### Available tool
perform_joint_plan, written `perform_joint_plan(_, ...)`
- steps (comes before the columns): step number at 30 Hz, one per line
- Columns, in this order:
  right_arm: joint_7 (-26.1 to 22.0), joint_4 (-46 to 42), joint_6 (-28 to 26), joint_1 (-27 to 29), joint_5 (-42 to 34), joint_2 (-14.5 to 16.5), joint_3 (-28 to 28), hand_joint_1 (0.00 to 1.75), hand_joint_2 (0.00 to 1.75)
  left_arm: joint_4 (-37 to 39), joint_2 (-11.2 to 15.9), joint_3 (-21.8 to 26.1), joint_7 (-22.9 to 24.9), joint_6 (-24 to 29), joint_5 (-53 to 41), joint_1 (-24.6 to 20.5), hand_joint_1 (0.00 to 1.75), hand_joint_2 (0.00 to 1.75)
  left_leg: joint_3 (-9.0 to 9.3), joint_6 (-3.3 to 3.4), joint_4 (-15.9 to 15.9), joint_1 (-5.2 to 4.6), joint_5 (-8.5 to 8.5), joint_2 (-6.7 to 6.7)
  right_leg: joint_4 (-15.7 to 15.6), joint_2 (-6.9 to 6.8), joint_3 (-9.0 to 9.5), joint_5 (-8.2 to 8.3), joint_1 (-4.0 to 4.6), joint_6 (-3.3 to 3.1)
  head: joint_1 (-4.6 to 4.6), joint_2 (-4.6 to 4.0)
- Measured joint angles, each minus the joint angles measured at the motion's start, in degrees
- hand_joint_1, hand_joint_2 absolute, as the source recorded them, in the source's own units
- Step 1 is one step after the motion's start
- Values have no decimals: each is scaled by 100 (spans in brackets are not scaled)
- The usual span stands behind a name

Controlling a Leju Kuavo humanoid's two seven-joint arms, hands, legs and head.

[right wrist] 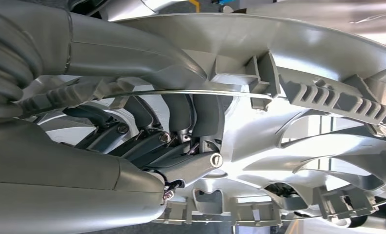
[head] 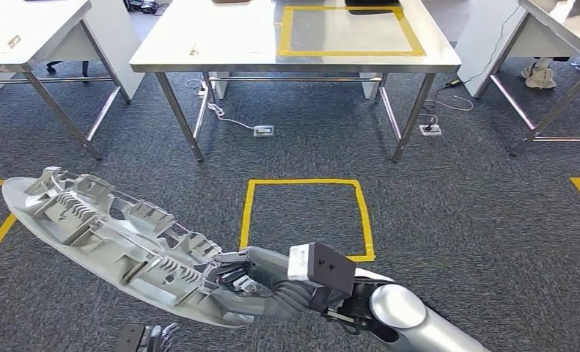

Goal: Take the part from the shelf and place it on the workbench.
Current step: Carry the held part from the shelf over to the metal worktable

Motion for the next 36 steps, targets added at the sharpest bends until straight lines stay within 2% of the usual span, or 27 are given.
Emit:
perform_joint_plan(10, -69, -21, -111, 80, 40, 5, -157, 175, 175, 0, -6, 8, -59, 0, -31, 17, 0, 0, -2, 3, 6, -3, -3, 0, -3, 0, 0, 2, -4, 3, 0, -2)
perform_joint_plan(16, -124, -122, -195, 237, 153, 2, -258, 175, 175, 0, -9, 8, -76, 0, -115, 12, 0, 0, -12, 28, 29, -16, -18, 2, -5, 0, -1, 4, -17, 19, 0, -2)
perform_joint_plan(21, -112, -249, -253, 371, 274, -1, -319, 175, 175, -2, -8, 7, -55, -8, -197, 6, 0, 0, -30, 80, 65, -37, -44, 2, -17, 0, 7, 4, -36, 72, 0, -1)
perform_joint_plan(23, -108, -298, -276, 403, 306, -3, -340, 175, 175, -8, -9, 7, -45, -27, -219, 2, 0, 0, -4, 119, 9, -11, -24, 5, -17, 1, 17, -11, -26, 112, 1, -1)
perform_joint_plan(25, -108, -342, -290, 421, 331, -8, -372, 175, 175, -20, -10, 7, -39, -43, -236, -7, 0, 0, 39, 166, -69, 36, 7, 18, 246, 2, -88, -191, -19, 152, 7, 0)
perform_joint_plan(28, -106, -367, -296, 473, 390, -18, -413, 175, 175, -28, -13, 7, -22, -55, -270, -16, 0, 0, 50, 185, -88, 59, 10, 33, 1301, 1, -594, -704, -57, 208, 15, -1)
perform_joint_plan(29, -101, -369, -296, 499, 411, -23, -419, 175, 175, -28, -15, 7, -14, -60, -282, -15, 0, 0, 50, 176, -84, 67, 5, 33, 1523, 1, -709, -756, -72, 226, 14, -1)
perform_joint_plan(30, -93, -369, -297, 520, 428, -30, -425, 175, 175, -29, -17, 7, -5, -64, -291, -15, 0, 0, 51, 158, -76, 80, -3, 29, 1527, 1, -718, -693, -87, 244, 15, -1)
perform_joint_plan(31, -86, -370, -297, 535, 441, -36, -430, 175, 175, -31, -20, 7, 1, -68, -296, -16, 0, 0, 54, 132, -62, 101, -14, 22, 1302, 1, -609, -531, -104, 263, 15, -1)
perform_joint_plan(33, -80, -385, -297, 546, 454, -45, -440, 175, 175, -38, -20, 7, 2, -73, -298, -22, 0, 0, 51, 49, -6, 130, -56, 3, 526, 13, -218, -175, -138, 301, 16, -1)
perform_joint_plan(34, -82, -399, -297, 552, 456, -47, -446, 175, 175, -42, -17, 7, 2, -74, -298, -26, 0, 0, 46, -3, 23, 128, -81, -5, 238, 29, -75, -84, -148, 281, 15, 0)
perform_joint_plan(35, -84, -418, -297, 559, 456, -49, -450, 175, 175, -44, -13, 6, 2, -76, -298, -31, 0, 0, 42, -53, 38, 119, -100, -11, 84, 43, -3, -58, -148, 246, 12, 1)
perform_joint_plan(36, -86, -431, -297, 566, 457, -51, -454, 175, 175, -44, -9, 5, 2, -78, -299, -34, 0, 0, 46, -103, 34, 113, -108, -15, 62, 55, 0, -82, -134, 188, 8, 0)
